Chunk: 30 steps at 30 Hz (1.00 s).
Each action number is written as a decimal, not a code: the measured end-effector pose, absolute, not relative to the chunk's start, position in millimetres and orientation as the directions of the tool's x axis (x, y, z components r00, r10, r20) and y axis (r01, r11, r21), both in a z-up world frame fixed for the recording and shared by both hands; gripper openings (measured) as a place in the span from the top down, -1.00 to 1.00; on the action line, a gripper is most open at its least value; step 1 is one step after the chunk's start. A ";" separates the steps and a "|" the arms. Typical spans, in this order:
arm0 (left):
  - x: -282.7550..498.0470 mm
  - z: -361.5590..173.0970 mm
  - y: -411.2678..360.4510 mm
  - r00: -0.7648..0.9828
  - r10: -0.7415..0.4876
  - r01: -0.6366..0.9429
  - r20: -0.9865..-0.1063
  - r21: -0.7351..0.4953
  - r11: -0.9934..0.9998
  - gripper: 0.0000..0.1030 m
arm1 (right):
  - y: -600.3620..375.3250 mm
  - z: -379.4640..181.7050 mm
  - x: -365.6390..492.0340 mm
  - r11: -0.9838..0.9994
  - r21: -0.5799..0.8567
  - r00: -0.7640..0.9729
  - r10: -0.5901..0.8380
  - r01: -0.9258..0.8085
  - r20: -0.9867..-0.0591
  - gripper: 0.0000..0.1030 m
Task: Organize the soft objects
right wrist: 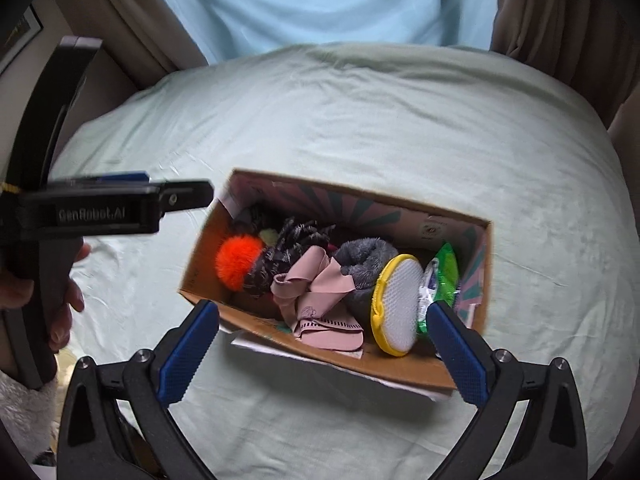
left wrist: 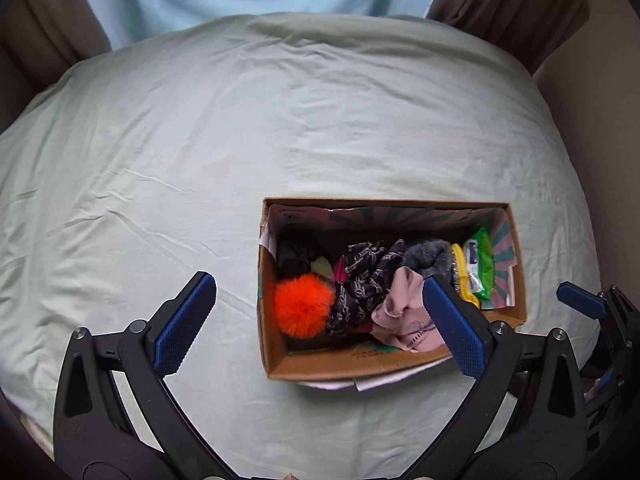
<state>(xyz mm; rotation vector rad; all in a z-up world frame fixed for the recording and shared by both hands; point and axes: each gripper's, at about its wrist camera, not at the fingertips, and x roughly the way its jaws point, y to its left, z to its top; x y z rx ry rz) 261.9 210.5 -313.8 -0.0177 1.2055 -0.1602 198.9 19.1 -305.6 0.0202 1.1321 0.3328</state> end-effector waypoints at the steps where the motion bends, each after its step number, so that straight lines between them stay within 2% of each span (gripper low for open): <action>1: 258.2 -305.9 210.4 0.353 -0.129 0.106 -0.927 -0.097 0.990 -0.99 | 13.7 -292.4 195.8 0.952 0.187 0.401 0.274 -0.244 -0.874 -1.00; 11: 189.2 -169.8 189.3 0.552 -0.146 0.050 -0.821 -0.142 0.989 -0.99 | -43.8 -154.1 162.5 0.965 0.169 0.620 0.260 -0.203 -0.740 -1.00; 18: 131.8 -72.0 161.3 0.735 -0.131 0.061 -0.666 -0.128 0.990 -0.99 | -80.1 -69.8 126.5 0.985 0.139 0.741 0.171 -0.106 -0.650 -1.00; 23: 104.7 -31.1 146.0 0.794 -0.130 0.071 -0.594 -0.121 0.990 -0.99 | -93.3 -37.4 103.3 0.992 0.097 0.787 0.125 -0.083 -0.605 -1.00; 30: 74.0 -7.3 124.3 0.840 -0.100 0.075 -0.534 -0.070 0.995 -0.99 | -100.7 -20.3 71.7 0.998 0.038 0.836 0.064 -0.052 -0.545 -1.00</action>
